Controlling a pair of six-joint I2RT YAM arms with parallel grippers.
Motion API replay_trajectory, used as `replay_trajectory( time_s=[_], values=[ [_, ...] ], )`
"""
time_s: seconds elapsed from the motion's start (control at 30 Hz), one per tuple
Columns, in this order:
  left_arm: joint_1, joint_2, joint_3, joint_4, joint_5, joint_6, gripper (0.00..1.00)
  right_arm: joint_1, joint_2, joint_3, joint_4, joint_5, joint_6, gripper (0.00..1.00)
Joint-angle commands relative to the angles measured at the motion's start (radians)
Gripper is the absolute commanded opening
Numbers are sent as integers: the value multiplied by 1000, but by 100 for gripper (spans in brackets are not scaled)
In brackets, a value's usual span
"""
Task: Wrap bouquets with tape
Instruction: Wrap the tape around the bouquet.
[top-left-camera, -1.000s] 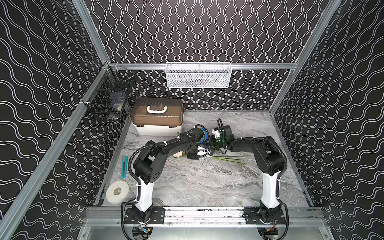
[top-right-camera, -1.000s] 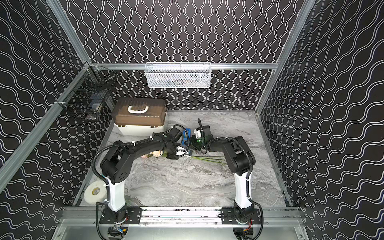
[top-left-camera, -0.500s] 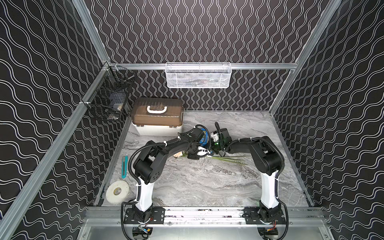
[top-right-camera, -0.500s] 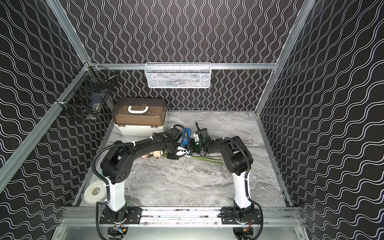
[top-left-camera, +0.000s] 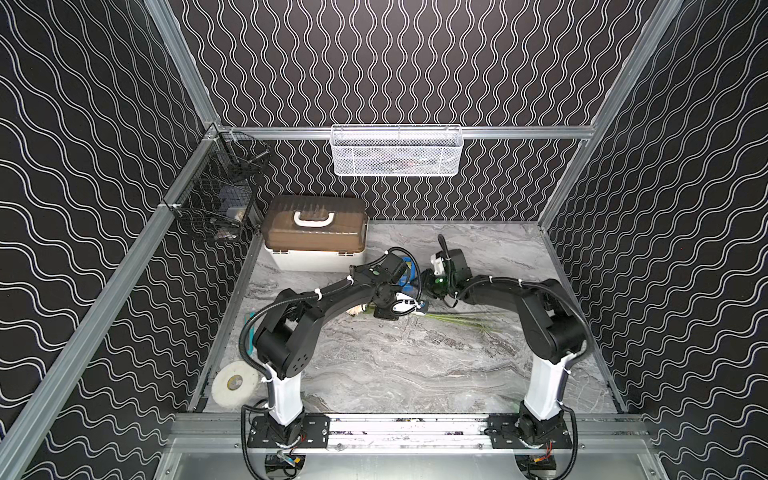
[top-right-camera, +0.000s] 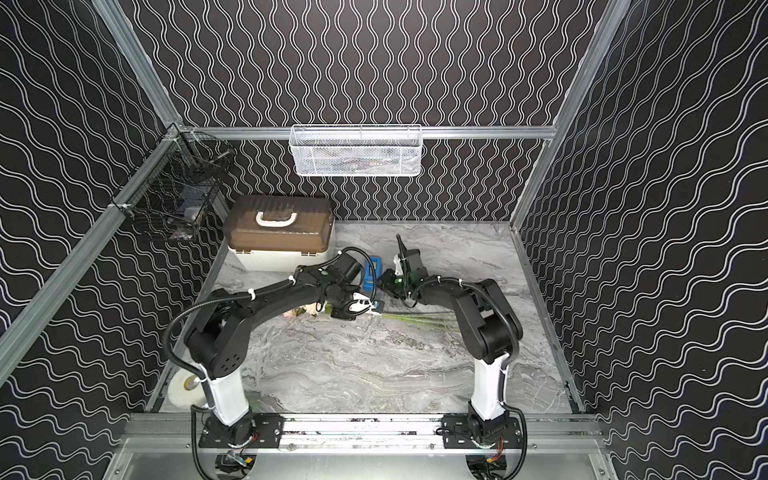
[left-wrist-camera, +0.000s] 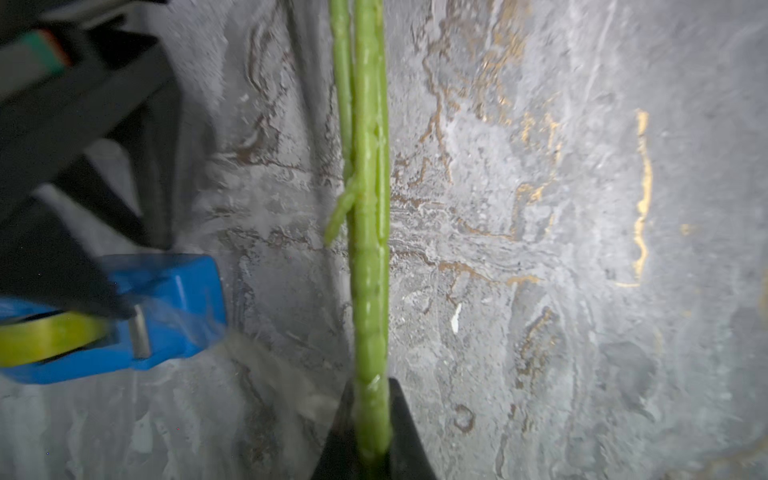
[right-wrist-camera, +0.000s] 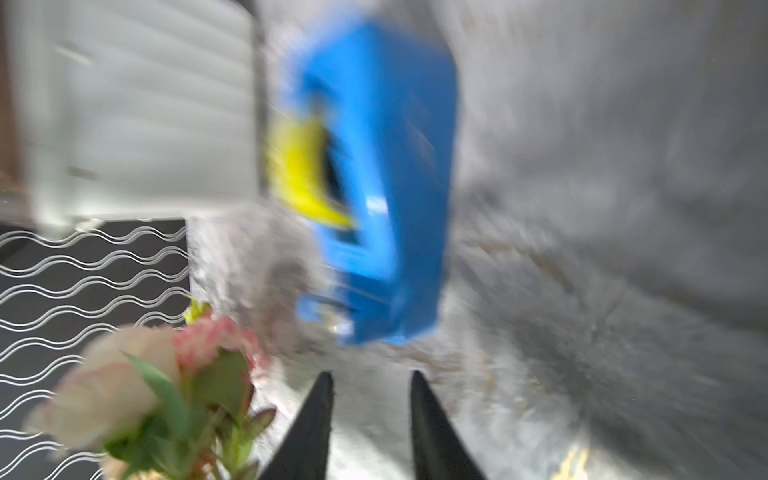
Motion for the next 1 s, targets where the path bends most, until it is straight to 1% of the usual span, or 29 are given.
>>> replay_trajectory(
  time_s=[0.0, 0.03, 0.13, 0.2, 0.27, 0.33, 0.47, 0.6, 0.7, 0.77, 0.8, 0.97],
  values=[
    [-4, -54, -20, -25, 33, 59, 0, -22, -83, 29, -145, 124, -153, 48],
    [-8, -69, -27, -31, 26, 73, 0, -34, -115, 46, -198, 143, -198, 53],
    [-11, -116, -54, -28, 19, 124, 0, -47, -217, 95, -380, 215, -352, 63],
    [-11, -143, -65, -31, 23, 152, 0, -48, -285, 114, -497, 275, -402, 69],
    [-12, -166, -66, -48, 40, 176, 0, -50, -355, 96, -558, 271, -431, 77],
    [-11, -186, -71, -52, 52, 194, 0, -50, -425, 53, -587, 234, -436, 81],
    [-11, -209, -77, -64, 88, 215, 0, -50, -513, -56, -616, 76, -439, 82],
    [-12, -209, -63, -112, 131, 243, 0, -39, -560, -106, -673, -59, -443, 82],
    [-11, -219, -65, -122, 154, 265, 0, -2, -592, -146, -699, -71, -453, 82],
    [-10, -228, -66, -115, 161, 269, 0, 2, -608, -162, -712, -73, -445, 82],
    [-9, -235, -71, -105, 163, 272, 0, 31, -617, -172, -705, -75, -438, 82],
    [-9, -243, -84, -100, 133, 288, 0, 69, -648, -186, -712, -139, -438, 83]
  ],
)
